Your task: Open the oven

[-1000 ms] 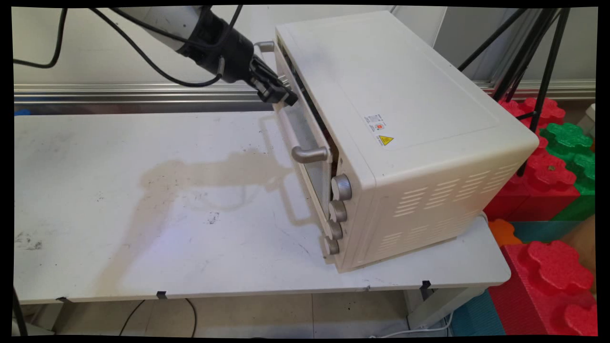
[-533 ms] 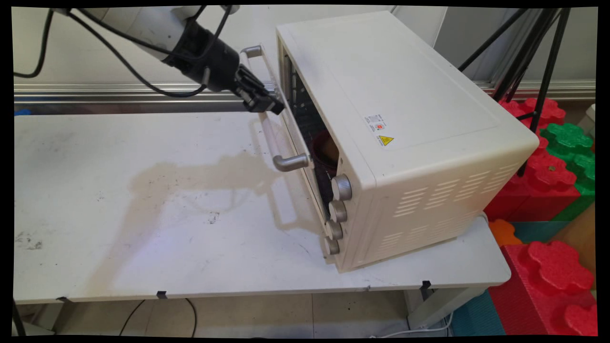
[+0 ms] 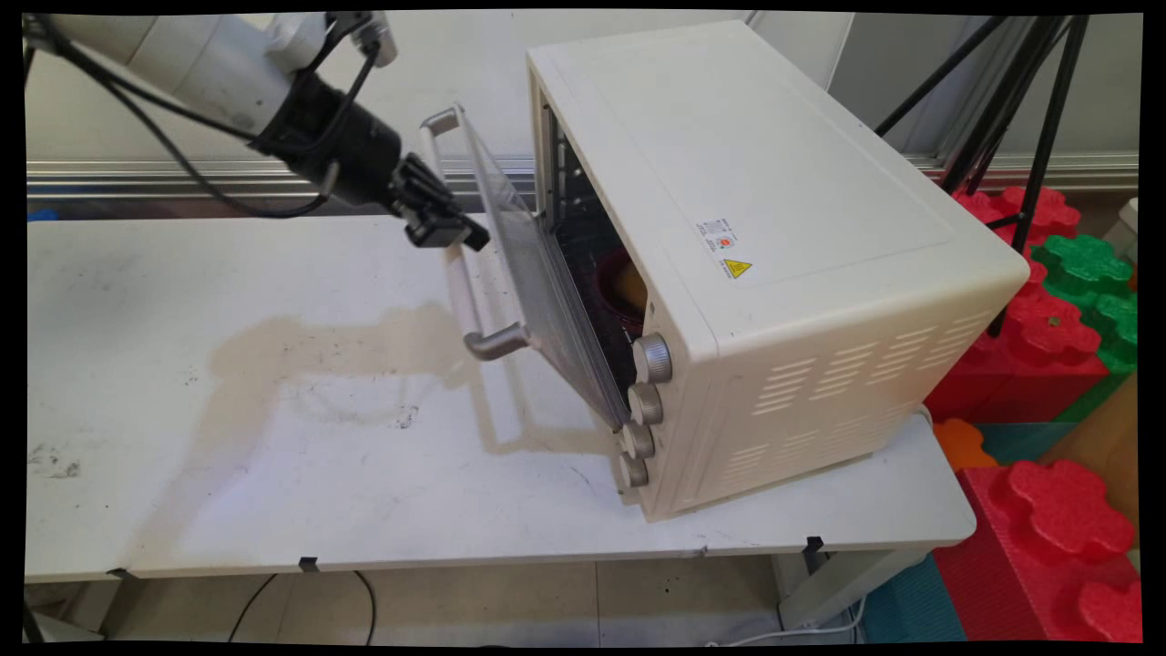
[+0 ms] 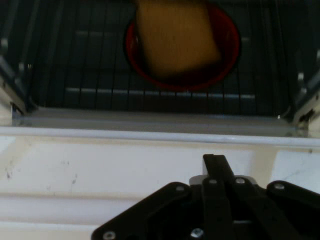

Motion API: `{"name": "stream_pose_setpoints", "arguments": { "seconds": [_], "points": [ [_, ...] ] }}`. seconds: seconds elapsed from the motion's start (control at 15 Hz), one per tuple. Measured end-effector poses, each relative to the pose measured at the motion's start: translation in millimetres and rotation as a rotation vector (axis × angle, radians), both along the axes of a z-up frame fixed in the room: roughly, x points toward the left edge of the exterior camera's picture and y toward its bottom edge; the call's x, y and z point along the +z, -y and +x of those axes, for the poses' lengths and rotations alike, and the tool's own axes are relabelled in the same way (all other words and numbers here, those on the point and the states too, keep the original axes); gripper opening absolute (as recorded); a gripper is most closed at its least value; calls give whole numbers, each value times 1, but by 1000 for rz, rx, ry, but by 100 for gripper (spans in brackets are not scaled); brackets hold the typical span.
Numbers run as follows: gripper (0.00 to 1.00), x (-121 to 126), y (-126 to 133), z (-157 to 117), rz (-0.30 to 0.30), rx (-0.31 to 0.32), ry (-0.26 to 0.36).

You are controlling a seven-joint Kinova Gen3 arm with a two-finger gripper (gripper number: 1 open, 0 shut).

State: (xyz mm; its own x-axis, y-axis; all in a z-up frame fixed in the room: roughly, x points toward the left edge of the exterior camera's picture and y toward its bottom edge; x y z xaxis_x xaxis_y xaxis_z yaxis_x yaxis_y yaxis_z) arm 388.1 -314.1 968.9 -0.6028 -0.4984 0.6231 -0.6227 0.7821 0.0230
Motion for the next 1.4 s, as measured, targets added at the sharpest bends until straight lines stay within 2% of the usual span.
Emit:
{"name": "stream_pose_setpoints", "arguments": {
  "seconds": [0.67, 1.4],
  "points": [
    [0, -41, -22, 36, 39, -6, 55],
    [0, -81, -37, 55, 80, 4, 87]
  ]
}}
